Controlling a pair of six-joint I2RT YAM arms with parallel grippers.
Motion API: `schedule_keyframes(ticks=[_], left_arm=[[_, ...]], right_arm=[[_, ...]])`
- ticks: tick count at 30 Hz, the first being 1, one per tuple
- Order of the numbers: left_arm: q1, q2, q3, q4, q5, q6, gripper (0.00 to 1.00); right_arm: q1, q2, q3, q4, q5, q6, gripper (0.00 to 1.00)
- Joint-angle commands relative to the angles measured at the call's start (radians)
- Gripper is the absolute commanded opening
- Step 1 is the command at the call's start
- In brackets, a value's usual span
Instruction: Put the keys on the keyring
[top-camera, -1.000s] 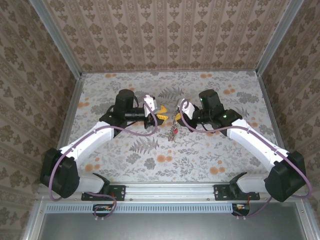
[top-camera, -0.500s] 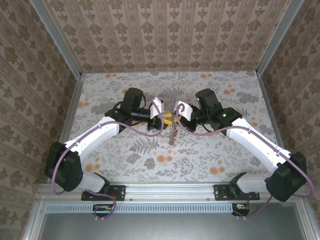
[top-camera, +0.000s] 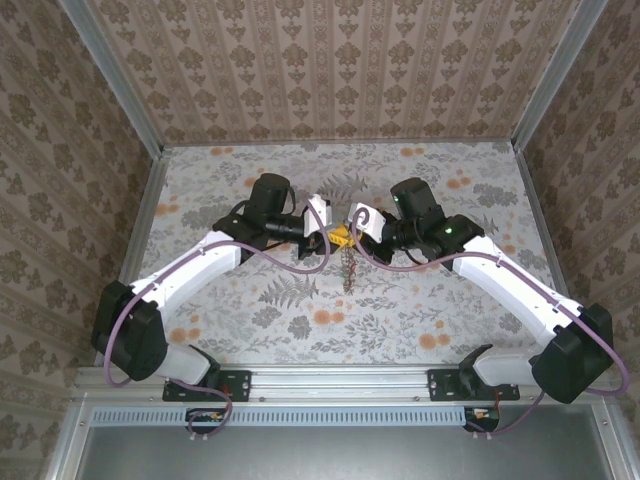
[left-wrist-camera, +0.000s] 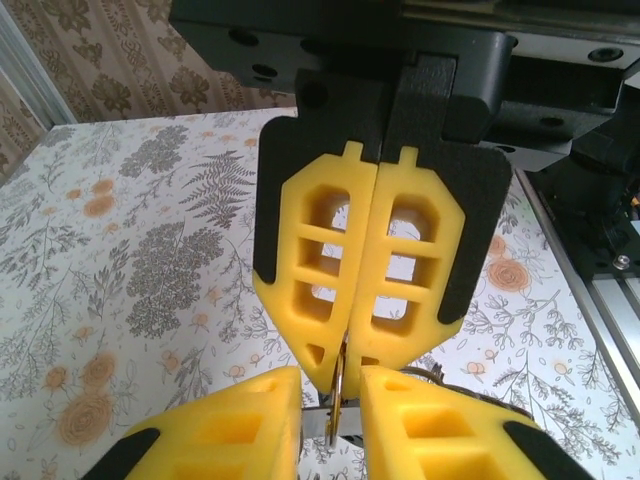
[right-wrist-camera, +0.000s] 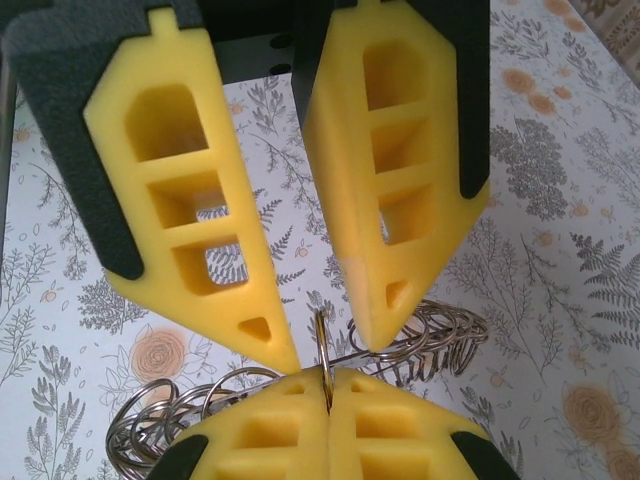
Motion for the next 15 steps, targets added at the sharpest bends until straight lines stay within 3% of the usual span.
schedule_keyframes(ticks=[1, 15], left_arm=[[-0.006, 0.017, 0.021, -0.020, 0.000, 0.025, 0.17], [-0.005, 0.006, -0.002, -0.016, -0.049, 0.029, 0.25]], right_arm=[[0.005, -0.030, 0.026, 0.048, -0.054, 0.018, 0.00], [0.002, -0.044, 0.006, 0.078, -0.062, 0.035, 0.00]])
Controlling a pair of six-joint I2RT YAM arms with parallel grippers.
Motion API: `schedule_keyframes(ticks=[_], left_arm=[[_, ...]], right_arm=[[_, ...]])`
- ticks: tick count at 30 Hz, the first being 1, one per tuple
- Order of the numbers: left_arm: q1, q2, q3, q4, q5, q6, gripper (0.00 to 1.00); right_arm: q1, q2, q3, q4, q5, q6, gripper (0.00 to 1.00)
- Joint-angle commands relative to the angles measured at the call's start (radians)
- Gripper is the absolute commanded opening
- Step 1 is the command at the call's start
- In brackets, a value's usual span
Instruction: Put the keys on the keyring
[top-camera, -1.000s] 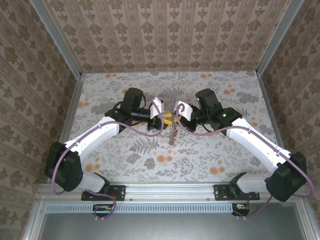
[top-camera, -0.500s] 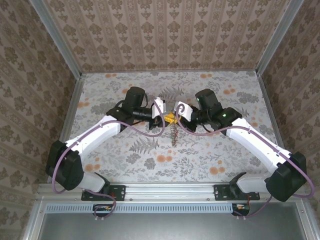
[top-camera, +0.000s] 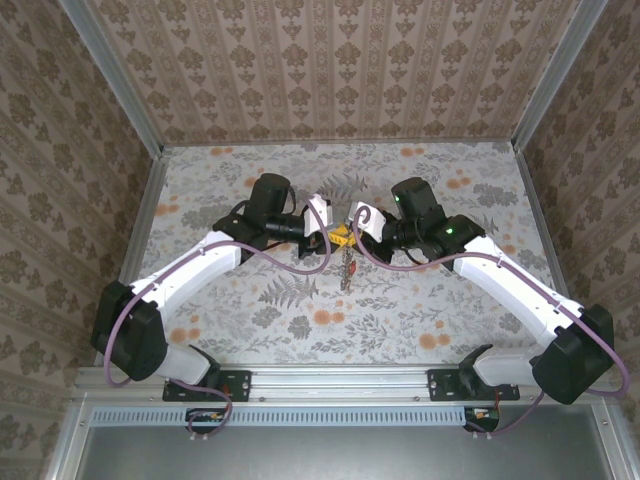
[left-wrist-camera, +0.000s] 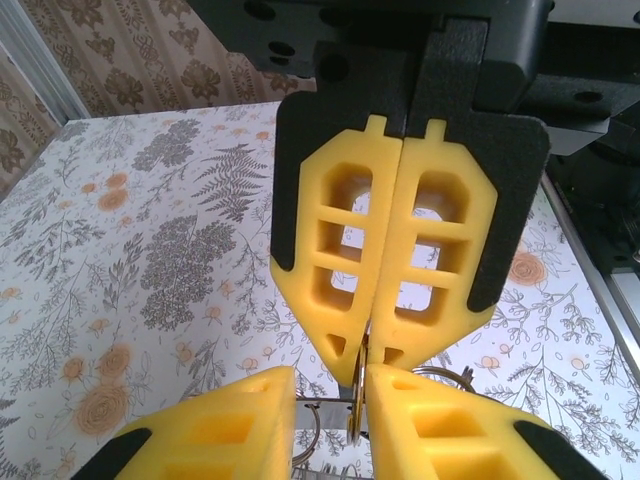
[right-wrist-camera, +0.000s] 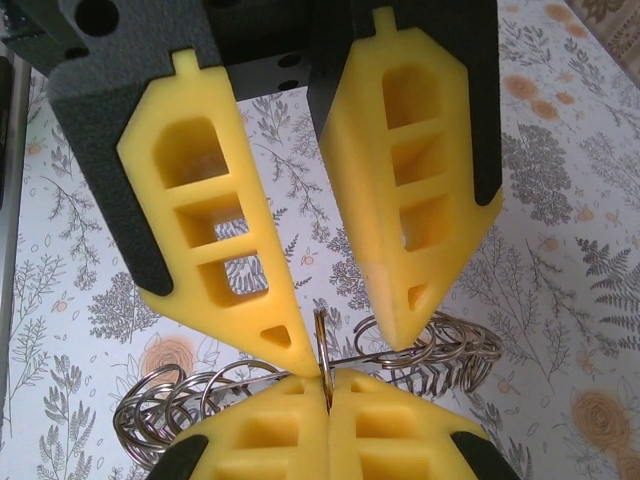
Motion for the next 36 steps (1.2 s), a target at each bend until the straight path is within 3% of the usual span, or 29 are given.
schedule_keyframes(ticks=[1, 5, 11, 15, 19, 22, 28, 36], left_arm=[[-0.005, 0.005, -0.003, -0.013, -0.017, 0.018, 0.25], [-0.005, 0.006, -0.005, -0.011, -0.018, 0.019, 0.21], [-0.004, 0.003, -0.014, -0.012, 0.002, 0.020, 0.00], [0.012, -0.004, -0.042, 0.047, 0.049, -0.021, 0.00], [0.041, -0.020, -0.124, 0.281, 0.117, -0.183, 0.00], [0.046, -0.024, -0.159, 0.405, 0.137, -0.269, 0.00], [0.055, -0.023, -0.203, 0.577, 0.150, -0.383, 0.00], [0.059, -0.020, -0.210, 0.636, 0.180, -0.427, 0.00]], right_arm=[[0.003, -0.039, 0.004, 0.074, -0.046, 0.012, 0.00], [0.003, -0.041, 0.001, 0.085, -0.049, 0.017, 0.00], [0.003, -0.045, -0.003, 0.108, -0.062, 0.026, 0.00], [-0.001, -0.060, -0.022, 0.127, -0.055, 0.024, 0.00], [-0.015, -0.086, -0.085, 0.152, -0.033, -0.010, 0.16], [-0.049, -0.117, -0.161, 0.240, -0.066, 0.026, 0.22], [-0.098, -0.155, -0.256, 0.401, -0.185, 0.084, 0.22], [-0.121, -0.135, -0.248, 0.487, -0.263, 0.094, 0.20]])
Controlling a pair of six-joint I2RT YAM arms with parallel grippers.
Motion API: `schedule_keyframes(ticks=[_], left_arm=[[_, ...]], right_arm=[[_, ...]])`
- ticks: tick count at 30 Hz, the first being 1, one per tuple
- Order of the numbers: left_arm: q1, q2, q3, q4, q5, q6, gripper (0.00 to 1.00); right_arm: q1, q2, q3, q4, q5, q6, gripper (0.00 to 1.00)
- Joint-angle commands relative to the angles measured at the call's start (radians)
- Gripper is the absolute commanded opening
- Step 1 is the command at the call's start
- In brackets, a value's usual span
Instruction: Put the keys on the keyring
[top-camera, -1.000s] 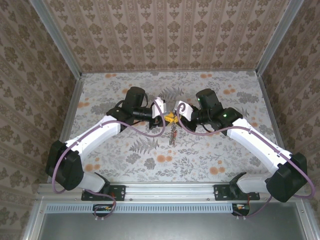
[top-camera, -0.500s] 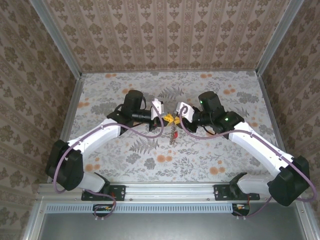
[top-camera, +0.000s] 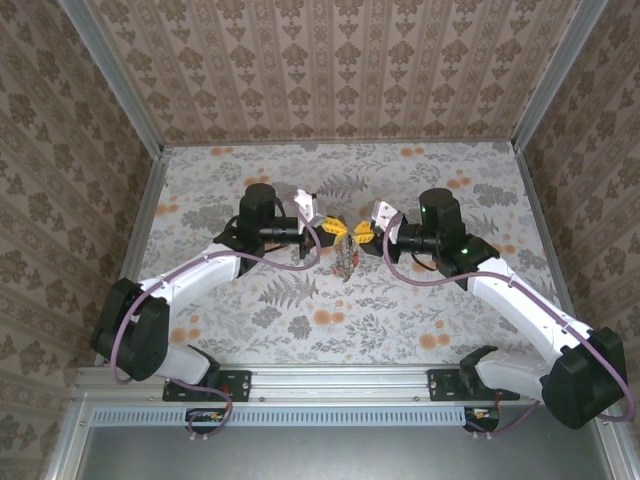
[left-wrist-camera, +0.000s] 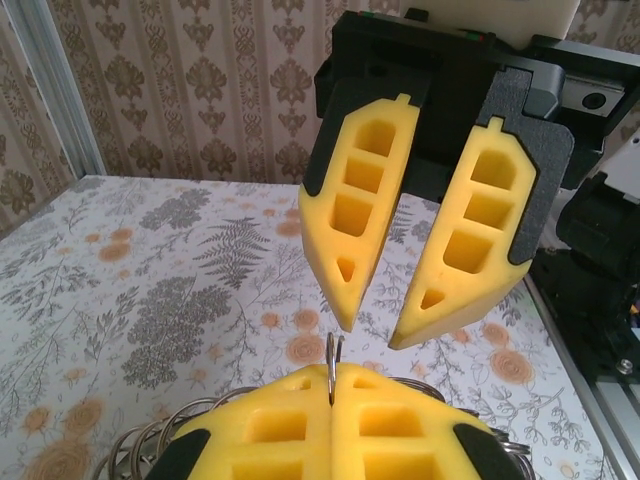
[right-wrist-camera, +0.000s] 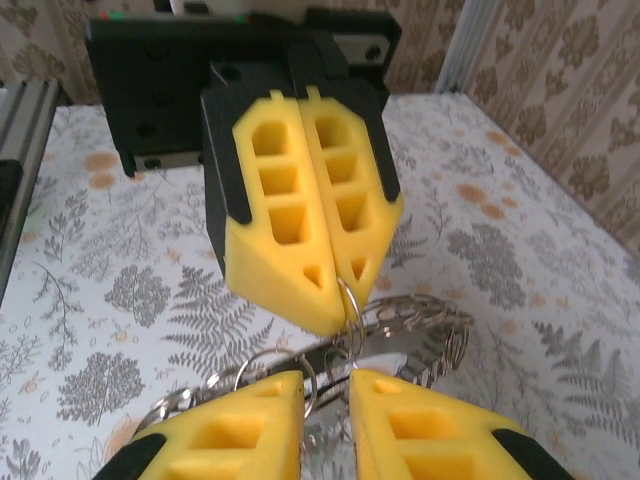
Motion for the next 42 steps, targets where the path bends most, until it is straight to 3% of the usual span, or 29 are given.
schedule_keyframes(ticks=[1, 24, 32, 42], left_arm=[[0.007, -0.016, -0.004, 0.103, 0.053, -0.054, 0.00], [0.007, -0.015, 0.000, 0.147, 0.061, -0.088, 0.00], [0.006, -0.017, 0.003, 0.151, 0.062, -0.094, 0.00], [0.003, -0.015, 0.003, 0.164, 0.069, -0.105, 0.00]], right_arm=[[-0.013, 0.007, 0.006, 0.080, -0.082, 0.014, 0.20], [-0.040, 0.067, 0.036, 0.169, -0.114, 0.068, 0.23], [-0.044, 0.095, 0.055, 0.133, -0.141, 0.075, 0.13], [-0.044, 0.122, 0.066, 0.150, -0.178, 0.094, 0.15]])
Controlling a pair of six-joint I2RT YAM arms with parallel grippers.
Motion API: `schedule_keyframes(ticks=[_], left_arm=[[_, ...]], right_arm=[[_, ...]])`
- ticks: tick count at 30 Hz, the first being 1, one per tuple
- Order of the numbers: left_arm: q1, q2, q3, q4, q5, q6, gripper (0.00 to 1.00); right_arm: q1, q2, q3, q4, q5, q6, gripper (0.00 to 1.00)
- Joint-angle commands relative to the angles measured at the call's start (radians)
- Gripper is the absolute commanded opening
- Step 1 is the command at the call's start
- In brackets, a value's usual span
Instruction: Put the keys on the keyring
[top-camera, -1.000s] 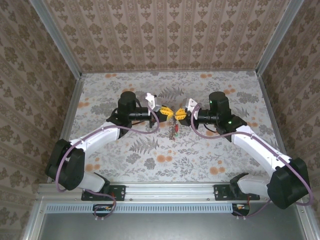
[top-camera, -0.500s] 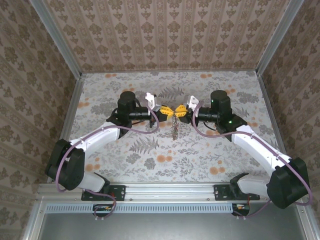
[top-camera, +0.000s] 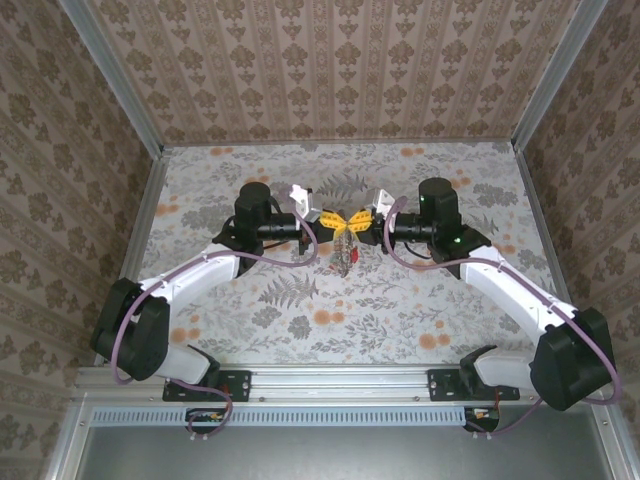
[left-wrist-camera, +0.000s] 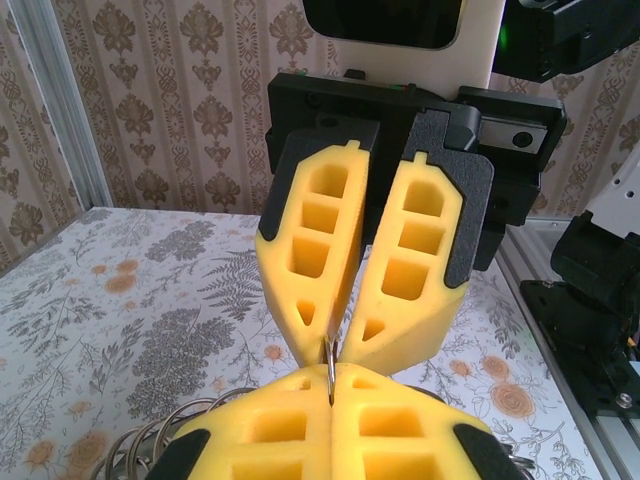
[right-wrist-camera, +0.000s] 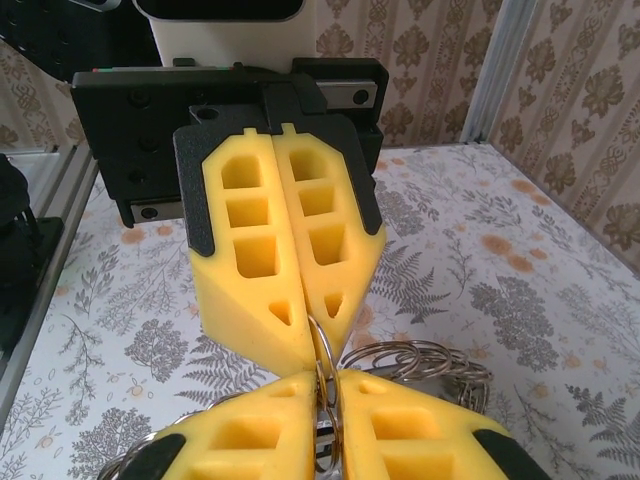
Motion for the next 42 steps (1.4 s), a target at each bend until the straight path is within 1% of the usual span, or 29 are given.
schedule_keyframes(ticks=[1, 5, 7, 9, 10, 12, 13, 14, 16, 19, 21, 23, 26, 28, 31, 32, 35, 42], left_arm=[[-0.007, -0.017, 0.008, 0.061, 0.047, -0.024, 0.00], [-0.006, -0.017, 0.006, 0.075, 0.044, -0.033, 0.00], [-0.006, -0.017, 0.008, 0.066, 0.043, -0.028, 0.00], [-0.004, -0.020, 0.007, 0.050, 0.032, -0.016, 0.00], [-0.003, -0.023, 0.006, 0.041, 0.026, -0.010, 0.00], [0.000, -0.028, 0.006, 0.006, 0.014, 0.012, 0.07], [0.001, -0.033, 0.011, -0.041, 0.009, 0.042, 0.12], [0.002, -0.042, 0.017, -0.093, -0.004, 0.076, 0.19], [0.002, -0.057, 0.035, -0.224, -0.036, 0.162, 0.26], [0.005, -0.078, 0.056, -0.361, -0.106, 0.252, 0.28], [0.011, -0.088, 0.059, -0.392, -0.128, 0.271, 0.31], [0.013, -0.096, 0.053, -0.381, -0.135, 0.269, 0.32], [0.011, -0.096, 0.056, -0.365, -0.132, 0.258, 0.33], [0.007, -0.092, 0.049, -0.329, -0.132, 0.243, 0.33], [-0.006, -0.076, 0.048, -0.296, -0.117, 0.227, 0.33], [-0.011, -0.070, 0.051, -0.294, -0.107, 0.225, 0.33], [-0.027, -0.053, 0.049, -0.276, -0.087, 0.216, 0.33], [-0.043, -0.003, 0.012, -0.126, -0.073, 0.132, 0.33]], right_arm=[[-0.003, 0.015, 0.031, 0.011, -0.033, 0.012, 0.15], [-0.002, 0.019, 0.032, 0.000, -0.031, 0.005, 0.14], [-0.003, 0.021, 0.041, -0.021, -0.036, -0.002, 0.03], [-0.003, 0.017, 0.052, -0.036, -0.026, 0.001, 0.00], [-0.003, 0.014, 0.056, -0.046, -0.015, 0.002, 0.00], [0.000, 0.004, 0.078, -0.104, 0.024, -0.017, 0.00], [0.001, -0.001, 0.104, -0.161, 0.048, -0.033, 0.00], [0.002, -0.002, 0.135, -0.237, 0.067, -0.059, 0.00], [0.014, 0.001, 0.191, -0.369, 0.125, -0.114, 0.00], [0.058, 0.018, 0.282, -0.584, 0.249, -0.218, 0.00], [0.089, 0.037, 0.338, -0.711, 0.326, -0.272, 0.00], [0.113, 0.060, 0.392, -0.803, 0.409, -0.297, 0.00], [0.144, 0.094, 0.461, -0.910, 0.503, -0.330, 0.00], [0.158, 0.115, 0.502, -0.965, 0.525, -0.339, 0.00], [0.173, 0.124, 0.542, -1.014, 0.529, -0.358, 0.00], [0.180, 0.159, 0.557, -1.033, 0.537, -0.364, 0.00], [0.187, 0.187, 0.600, -1.075, 0.548, -0.364, 0.00], [0.189, 0.189, 0.597, -1.058, 0.488, -0.374, 0.00]])
